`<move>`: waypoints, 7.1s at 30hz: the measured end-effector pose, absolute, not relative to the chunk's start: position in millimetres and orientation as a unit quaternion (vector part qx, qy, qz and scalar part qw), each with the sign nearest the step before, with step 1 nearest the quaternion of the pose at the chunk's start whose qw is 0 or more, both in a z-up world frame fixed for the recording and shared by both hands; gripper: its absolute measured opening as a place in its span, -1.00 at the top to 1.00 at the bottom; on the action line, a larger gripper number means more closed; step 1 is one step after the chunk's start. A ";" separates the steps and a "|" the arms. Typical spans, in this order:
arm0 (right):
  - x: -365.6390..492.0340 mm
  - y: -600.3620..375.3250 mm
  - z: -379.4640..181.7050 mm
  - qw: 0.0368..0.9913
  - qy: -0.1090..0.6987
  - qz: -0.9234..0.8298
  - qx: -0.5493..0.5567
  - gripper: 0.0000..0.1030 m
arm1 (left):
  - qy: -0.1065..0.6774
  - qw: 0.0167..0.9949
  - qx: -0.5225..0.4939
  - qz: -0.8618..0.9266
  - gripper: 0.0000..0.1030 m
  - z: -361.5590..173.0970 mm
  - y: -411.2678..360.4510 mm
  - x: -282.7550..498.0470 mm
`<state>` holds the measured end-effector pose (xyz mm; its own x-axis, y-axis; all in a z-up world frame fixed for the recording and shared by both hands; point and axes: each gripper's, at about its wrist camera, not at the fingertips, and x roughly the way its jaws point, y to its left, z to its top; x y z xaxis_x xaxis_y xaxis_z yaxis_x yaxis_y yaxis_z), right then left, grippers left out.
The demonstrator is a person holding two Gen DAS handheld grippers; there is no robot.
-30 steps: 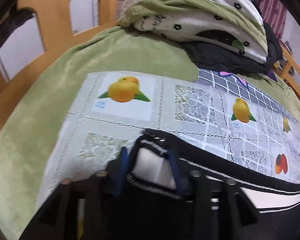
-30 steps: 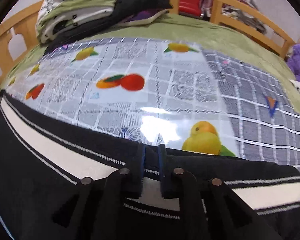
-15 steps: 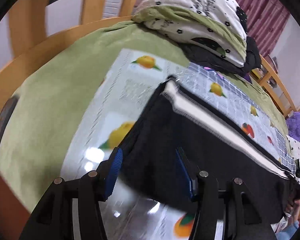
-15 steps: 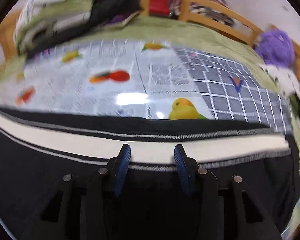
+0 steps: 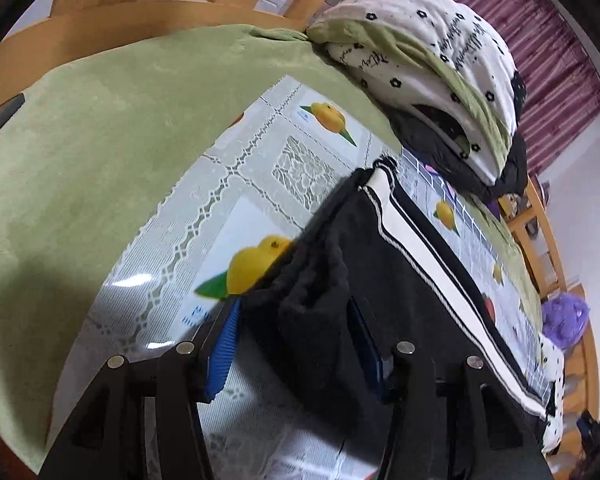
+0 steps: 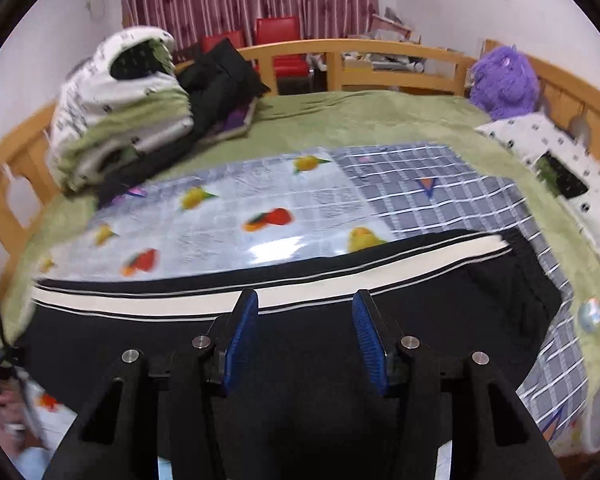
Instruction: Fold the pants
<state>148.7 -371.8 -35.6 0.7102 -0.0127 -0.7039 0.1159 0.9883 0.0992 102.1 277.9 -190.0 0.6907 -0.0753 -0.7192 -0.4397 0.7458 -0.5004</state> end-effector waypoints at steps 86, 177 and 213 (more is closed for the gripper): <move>191.9 -292.0 -168.2 0.880 0.455 0.111 0.076 0.76 | 0.425 0.897 -0.120 0.019 -0.38 -111.0 50.6 135.7; 161.0 -427.3 -198.6 0.863 0.413 -0.024 0.291 -0.04 | 0.459 0.881 -0.114 0.028 -0.27 -140.5 176.1 109.0; 146.0 -171.8 -186.6 0.865 0.444 0.220 0.081 0.12 | 0.456 0.839 -0.297 -0.026 -0.36 -178.4 234.3 6.3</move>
